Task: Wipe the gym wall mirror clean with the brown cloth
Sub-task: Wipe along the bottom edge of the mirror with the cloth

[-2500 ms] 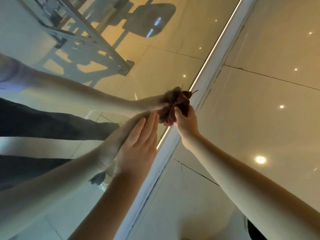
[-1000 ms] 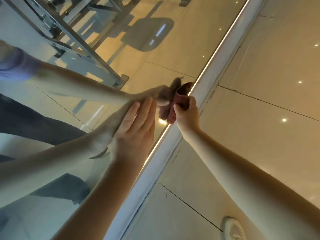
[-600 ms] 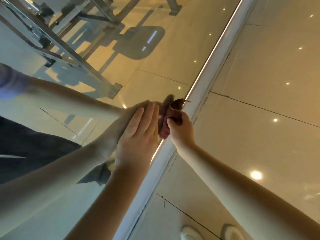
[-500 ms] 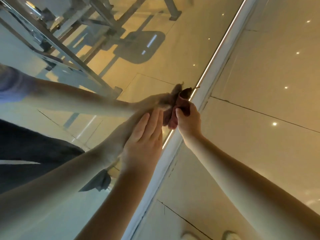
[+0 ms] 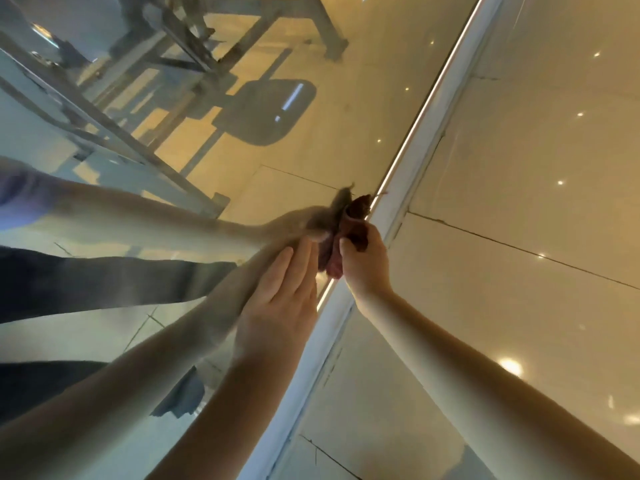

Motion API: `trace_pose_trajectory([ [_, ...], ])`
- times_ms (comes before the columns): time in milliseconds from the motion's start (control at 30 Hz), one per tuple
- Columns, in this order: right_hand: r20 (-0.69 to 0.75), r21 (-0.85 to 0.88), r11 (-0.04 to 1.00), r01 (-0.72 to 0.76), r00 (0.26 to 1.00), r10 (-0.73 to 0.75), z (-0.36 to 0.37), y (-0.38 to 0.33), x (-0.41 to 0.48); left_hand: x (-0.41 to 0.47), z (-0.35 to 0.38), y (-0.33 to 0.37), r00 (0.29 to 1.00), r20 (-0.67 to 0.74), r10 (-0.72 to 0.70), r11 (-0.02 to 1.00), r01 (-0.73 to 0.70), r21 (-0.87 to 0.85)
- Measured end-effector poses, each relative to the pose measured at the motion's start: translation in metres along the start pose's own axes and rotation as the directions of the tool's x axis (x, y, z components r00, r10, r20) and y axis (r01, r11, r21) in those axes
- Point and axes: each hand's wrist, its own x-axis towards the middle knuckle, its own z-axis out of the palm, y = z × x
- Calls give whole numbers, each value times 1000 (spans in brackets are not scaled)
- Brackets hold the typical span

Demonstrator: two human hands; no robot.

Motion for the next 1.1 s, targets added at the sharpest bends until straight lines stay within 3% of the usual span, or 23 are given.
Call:
trace_pose_trajectory([
  [67, 13, -37, 999, 21, 1000, -21, -6, -3, 19, 10, 9, 4, 1000, -13, -4, 1000, 4, 24],
  [167, 90, -102, 993, -51, 994, 61, -10, 12, 19, 21, 14, 10, 998, -43, -50, 998, 51, 37],
  [300, 215, -145, 982, -123, 965, 153, -16, 10, 3, 31, 7, 8, 998, 60, -6, 1000, 6, 5],
  [433, 107, -150, 988, -28, 993, 45, -24, -8, 61, 43, 8, 6, 985, 167, 44, 998, -35, -59],
  [600, 73, -259, 965, 43, 997, -25, -27, -9, 86, 69, 10, 5, 994, 101, 34, 997, -27, -74],
  [767, 215, -186, 982, -23, 975, 63, -36, -5, 48, 102, 11, 4, 999, 38, -25, 997, 28, -69],
  [933, 17, -7, 999, 41, 999, -41, -48, -48, 122, 129, 15, 1, 1000, -17, -21, 997, 19, -80],
  [1100, 81, -94, 995, -39, 996, 47, -48, -32, 128, 149, 23, 4, 1000, -11, -16, 999, 15, -28],
])
